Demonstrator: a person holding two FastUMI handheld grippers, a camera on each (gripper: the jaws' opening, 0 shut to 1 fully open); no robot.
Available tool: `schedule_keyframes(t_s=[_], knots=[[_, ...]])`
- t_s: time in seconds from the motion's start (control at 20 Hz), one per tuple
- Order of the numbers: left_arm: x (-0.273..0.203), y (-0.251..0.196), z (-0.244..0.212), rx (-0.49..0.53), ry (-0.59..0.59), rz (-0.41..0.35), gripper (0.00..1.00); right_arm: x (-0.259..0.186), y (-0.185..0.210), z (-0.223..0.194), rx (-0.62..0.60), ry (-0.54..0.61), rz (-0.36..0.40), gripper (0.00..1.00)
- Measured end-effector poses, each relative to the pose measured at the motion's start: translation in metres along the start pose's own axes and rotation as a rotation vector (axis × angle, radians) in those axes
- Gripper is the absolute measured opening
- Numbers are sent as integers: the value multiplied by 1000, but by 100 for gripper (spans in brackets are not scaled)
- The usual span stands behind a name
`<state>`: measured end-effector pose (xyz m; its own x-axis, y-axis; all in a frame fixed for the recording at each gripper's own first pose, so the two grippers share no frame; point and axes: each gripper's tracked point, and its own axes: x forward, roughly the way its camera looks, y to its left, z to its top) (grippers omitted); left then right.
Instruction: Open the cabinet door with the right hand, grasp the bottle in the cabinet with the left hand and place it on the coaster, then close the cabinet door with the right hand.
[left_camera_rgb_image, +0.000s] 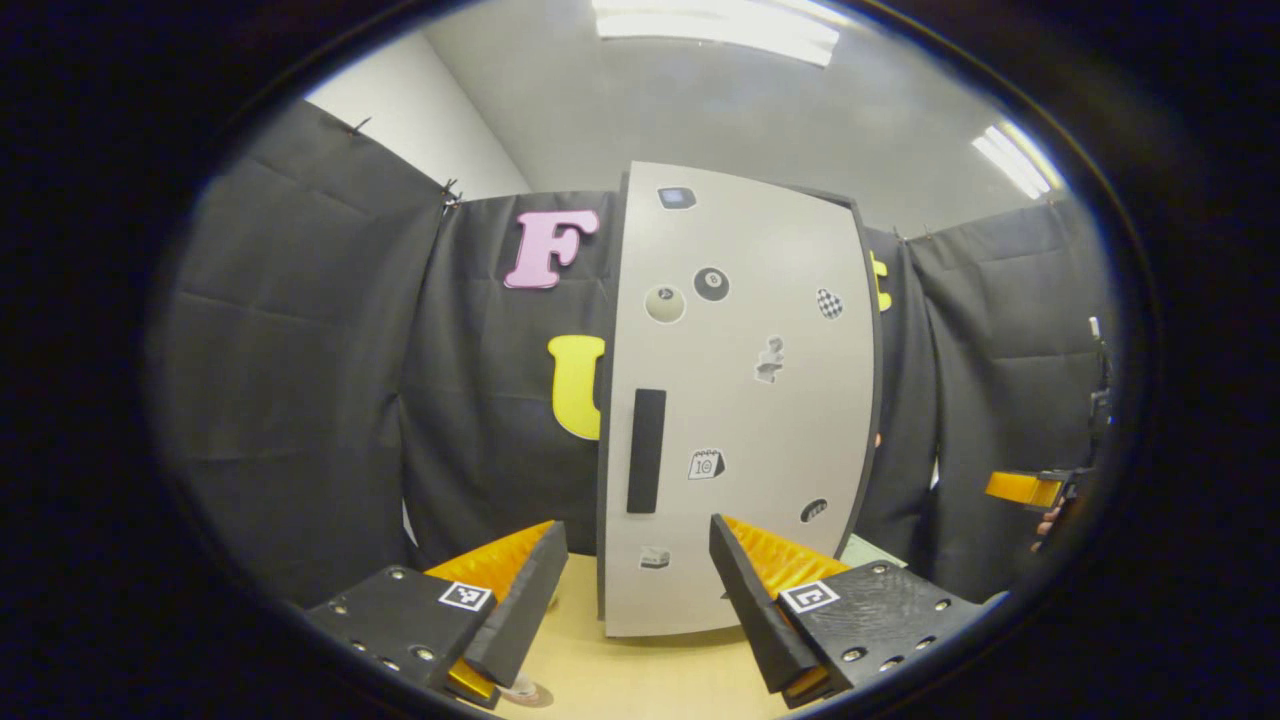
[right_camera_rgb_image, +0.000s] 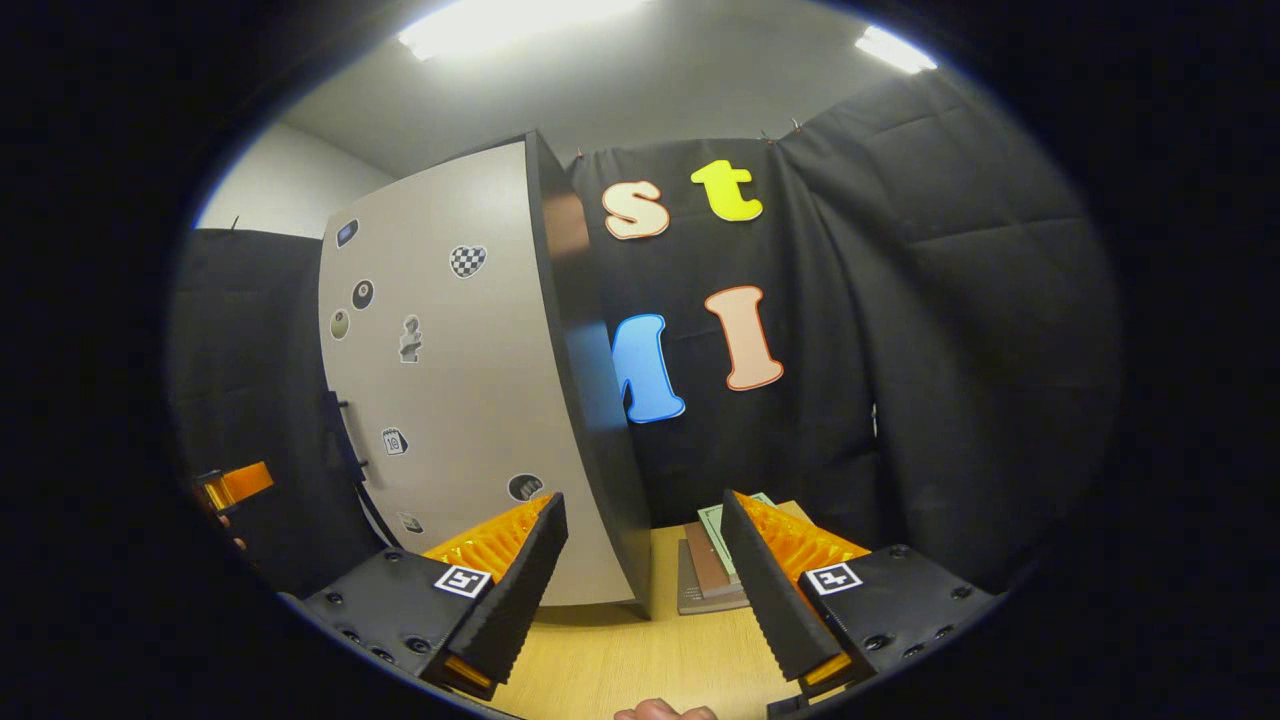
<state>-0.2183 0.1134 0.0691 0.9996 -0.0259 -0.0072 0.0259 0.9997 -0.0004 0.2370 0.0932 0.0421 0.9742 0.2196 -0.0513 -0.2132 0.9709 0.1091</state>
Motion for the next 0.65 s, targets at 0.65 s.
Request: schedule_keyframes(t_s=[0.65], knots=[[1,38,-35,-2,39,-63,88,-12,29,-40,-37,43,-110,98]])
